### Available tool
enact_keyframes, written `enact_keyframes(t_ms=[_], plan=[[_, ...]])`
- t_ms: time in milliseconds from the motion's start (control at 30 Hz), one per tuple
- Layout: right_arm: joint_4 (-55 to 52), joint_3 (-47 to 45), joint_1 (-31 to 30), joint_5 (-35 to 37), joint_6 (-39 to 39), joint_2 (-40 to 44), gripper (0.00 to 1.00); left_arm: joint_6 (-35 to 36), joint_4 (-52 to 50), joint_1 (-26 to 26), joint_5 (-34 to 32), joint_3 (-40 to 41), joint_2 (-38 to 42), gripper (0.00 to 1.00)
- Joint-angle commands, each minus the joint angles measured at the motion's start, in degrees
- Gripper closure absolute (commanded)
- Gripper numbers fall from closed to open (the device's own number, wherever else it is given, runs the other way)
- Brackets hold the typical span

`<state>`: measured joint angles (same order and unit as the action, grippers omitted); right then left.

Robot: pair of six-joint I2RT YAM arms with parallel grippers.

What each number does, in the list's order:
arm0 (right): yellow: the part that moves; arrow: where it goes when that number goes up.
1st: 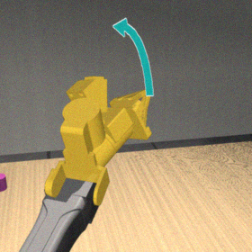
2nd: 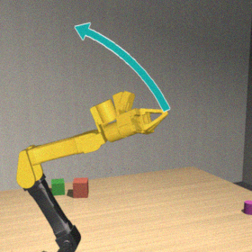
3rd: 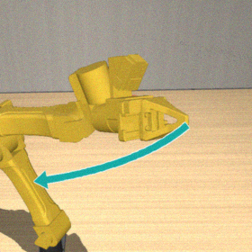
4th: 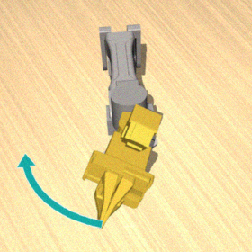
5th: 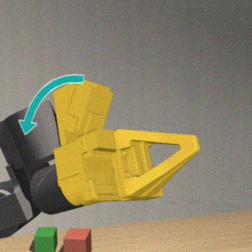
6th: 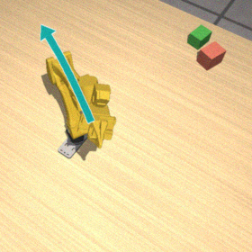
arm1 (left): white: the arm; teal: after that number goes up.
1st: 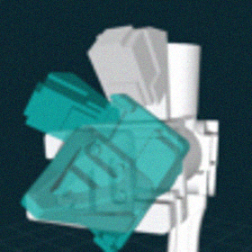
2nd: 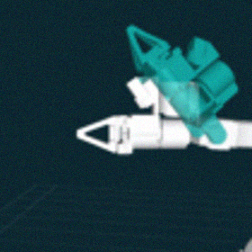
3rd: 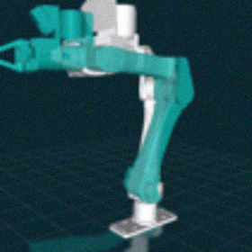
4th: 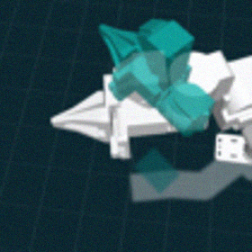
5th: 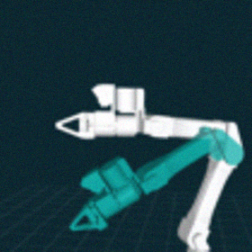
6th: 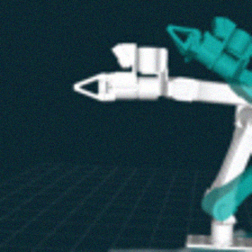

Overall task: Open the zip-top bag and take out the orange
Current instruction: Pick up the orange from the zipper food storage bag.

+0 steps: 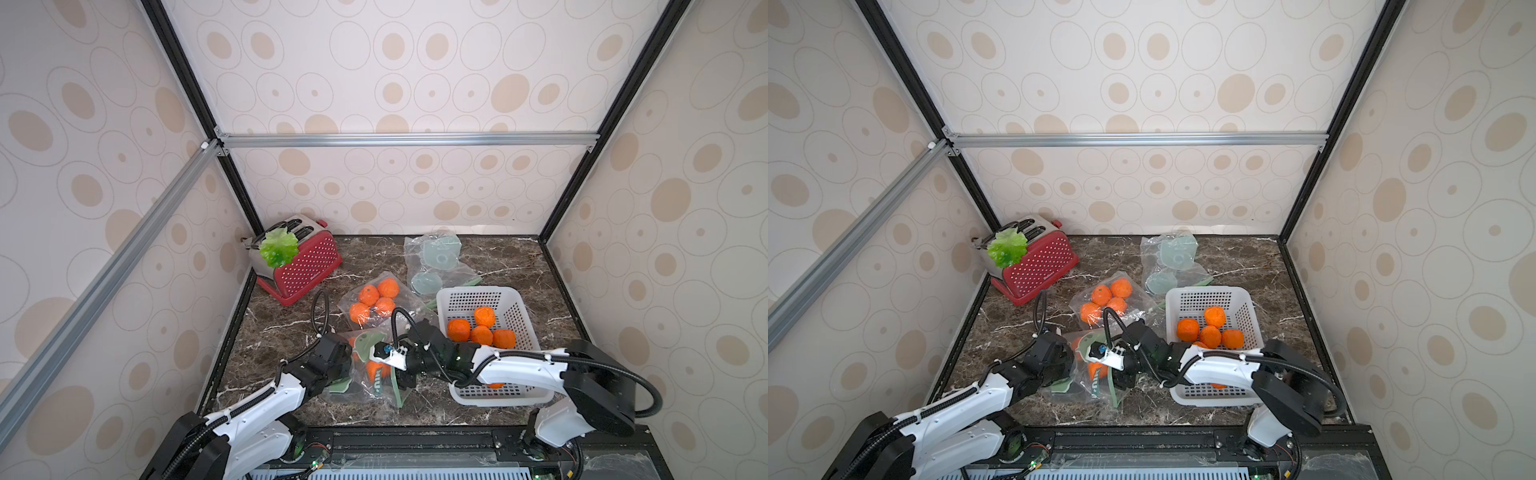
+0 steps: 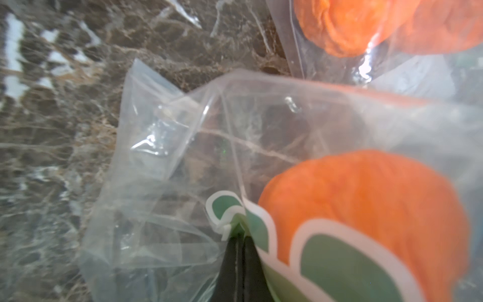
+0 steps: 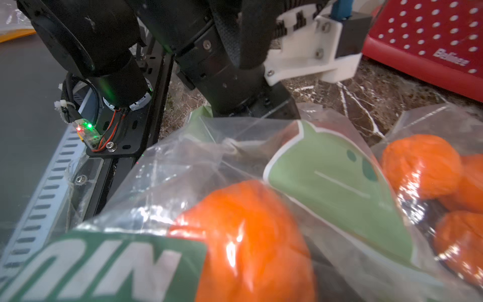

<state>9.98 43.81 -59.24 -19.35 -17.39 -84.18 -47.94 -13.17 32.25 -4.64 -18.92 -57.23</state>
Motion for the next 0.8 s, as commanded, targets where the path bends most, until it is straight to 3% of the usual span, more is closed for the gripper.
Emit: enact_keyframes(t_ms=[0, 167, 433, 567, 667, 767], plan=[[-9.1, -1.7, 1.0, 5.7, 0.5, 6.6, 0.42, 1.2, -3.9, 0.2, -3.3, -1.9, 1.8, 1.00], [-16.6, -2.2, 3.4, 9.9, 2.3, 16.7, 0.42, 1.3, -4.6, 0.1, -4.2, -2.1, 3.1, 1.00], [-23.6, 0.3, 8.0, 22.2, 6.8, 24.1, 0.44, 1.6, -5.6, 0.2, -5.4, -1.9, 4.5, 1.00], [-22.5, -0.3, 17.4, 27.2, 14.0, 25.6, 0.47, 1.9, -5.5, 0.2, -5.6, -1.6, 5.3, 1.00], [-18.7, -1.5, 25.7, 27.2, 19.9, 25.4, 0.51, 2.1, -5.3, 0.2, -5.4, -1.6, 5.0, 1.00], [-15.6, -1.2, 29.6, 27.2, 22.3, 22.0, 0.54, 2.3, -5.1, 0.2, -5.2, -1.7, 4.5, 1.00]])
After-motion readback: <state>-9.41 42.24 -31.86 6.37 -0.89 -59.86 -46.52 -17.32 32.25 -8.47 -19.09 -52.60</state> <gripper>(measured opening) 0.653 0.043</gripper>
